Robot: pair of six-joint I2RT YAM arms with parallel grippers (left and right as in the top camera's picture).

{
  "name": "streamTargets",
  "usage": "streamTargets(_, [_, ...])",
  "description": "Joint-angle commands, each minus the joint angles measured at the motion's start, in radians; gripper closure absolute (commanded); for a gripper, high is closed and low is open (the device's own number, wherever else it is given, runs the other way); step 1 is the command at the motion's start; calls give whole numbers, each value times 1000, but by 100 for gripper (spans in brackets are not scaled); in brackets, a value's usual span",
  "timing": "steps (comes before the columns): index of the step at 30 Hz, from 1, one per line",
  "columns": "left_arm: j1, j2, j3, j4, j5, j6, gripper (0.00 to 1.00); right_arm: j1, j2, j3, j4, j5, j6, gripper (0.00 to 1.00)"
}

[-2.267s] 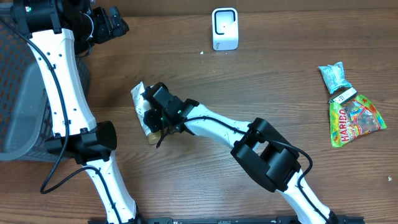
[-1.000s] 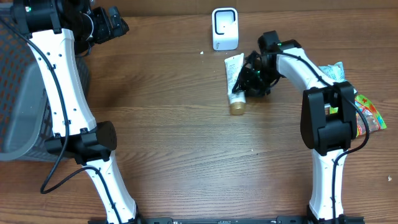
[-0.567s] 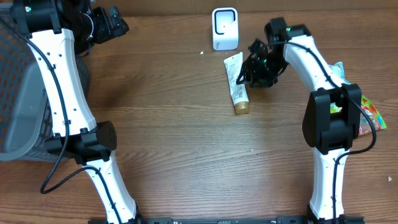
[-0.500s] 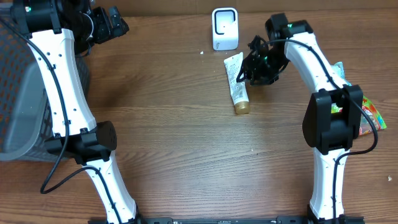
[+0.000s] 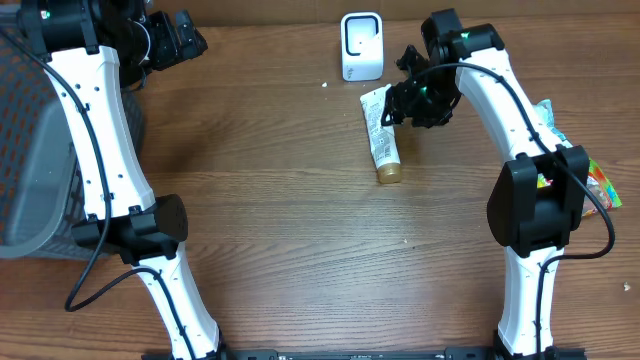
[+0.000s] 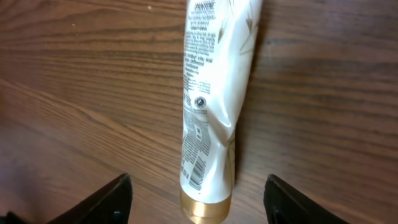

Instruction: Scan the item barcode

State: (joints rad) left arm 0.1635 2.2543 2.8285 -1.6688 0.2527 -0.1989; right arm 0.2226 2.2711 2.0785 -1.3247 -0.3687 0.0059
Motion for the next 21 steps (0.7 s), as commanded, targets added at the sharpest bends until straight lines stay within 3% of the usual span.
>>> streamTargets(1, [-7, -10, 12, 2, -1, 12, 0, 25, -36, -42, -13, -99, -5, 34])
streamTargets(7, [-7, -10, 12, 2, -1, 12, 0, 161, -36, -126, 5, -68, -7, 34])
streamTargets(13, [-7, -10, 12, 2, -1, 12, 0, 272, -36, -256, 74, 167, -2, 25])
streamTargets(21, [-7, -10, 12, 2, -1, 12, 0, 222, -36, -341, 134, 492, 129, 25])
